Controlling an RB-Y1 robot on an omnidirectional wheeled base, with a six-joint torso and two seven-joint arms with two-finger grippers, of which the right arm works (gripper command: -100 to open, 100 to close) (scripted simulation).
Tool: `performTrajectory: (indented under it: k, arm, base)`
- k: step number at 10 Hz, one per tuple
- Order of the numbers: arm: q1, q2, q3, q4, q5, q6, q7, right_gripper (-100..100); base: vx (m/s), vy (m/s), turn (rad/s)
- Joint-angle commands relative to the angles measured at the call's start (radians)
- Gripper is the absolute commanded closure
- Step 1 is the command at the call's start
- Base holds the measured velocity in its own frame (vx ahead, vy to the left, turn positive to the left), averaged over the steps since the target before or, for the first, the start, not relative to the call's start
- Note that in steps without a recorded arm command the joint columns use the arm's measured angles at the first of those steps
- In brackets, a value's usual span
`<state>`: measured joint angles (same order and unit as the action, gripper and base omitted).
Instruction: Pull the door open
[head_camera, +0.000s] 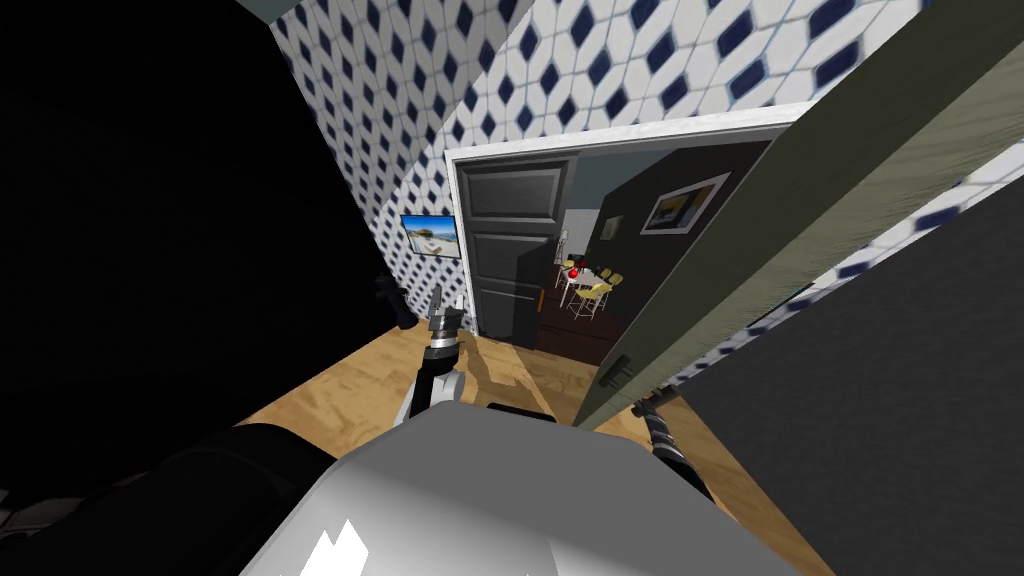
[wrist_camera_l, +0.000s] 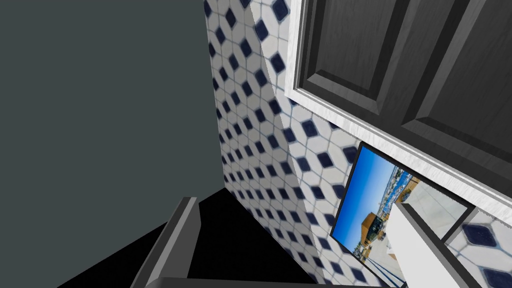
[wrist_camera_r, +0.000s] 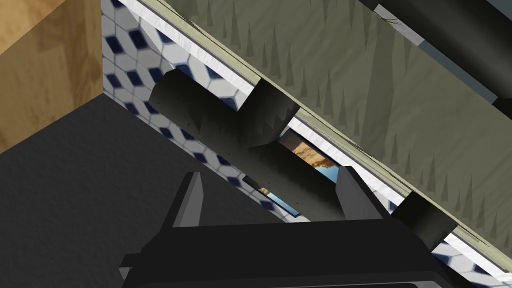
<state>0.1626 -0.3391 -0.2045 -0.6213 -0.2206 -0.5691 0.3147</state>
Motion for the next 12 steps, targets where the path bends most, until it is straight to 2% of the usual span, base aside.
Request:
performTrajectory:
  k: [1,3,4,11,12]
  arm:
    - [-0.024,-0.021,-0.025,-0.011,-0.015,0.034,0.0,100]
    - [-0.024,-0.021,-0.025,-0.011,-0.015,0.034,0.0,100]
    - [-0.032,-0.016,-0.042,-0.008,-0.037,0.068,0.01,100]
    - [-0.032,-0.016,-0.042,-0.008,-0.037,0.068,0.01,100]
    - [-0.041,-0.011,-0.061,-0.004,-0.061,0.096,0.022,100]
  base:
    - [-0.014,-0.017,0.005]
    - [-0.005,-0.016,-0.013]
    - [-0.012,-0.02,0.037]
    - [-0.006,-0.008,-0.005]
    - [-0.027,-0.04,0.054]
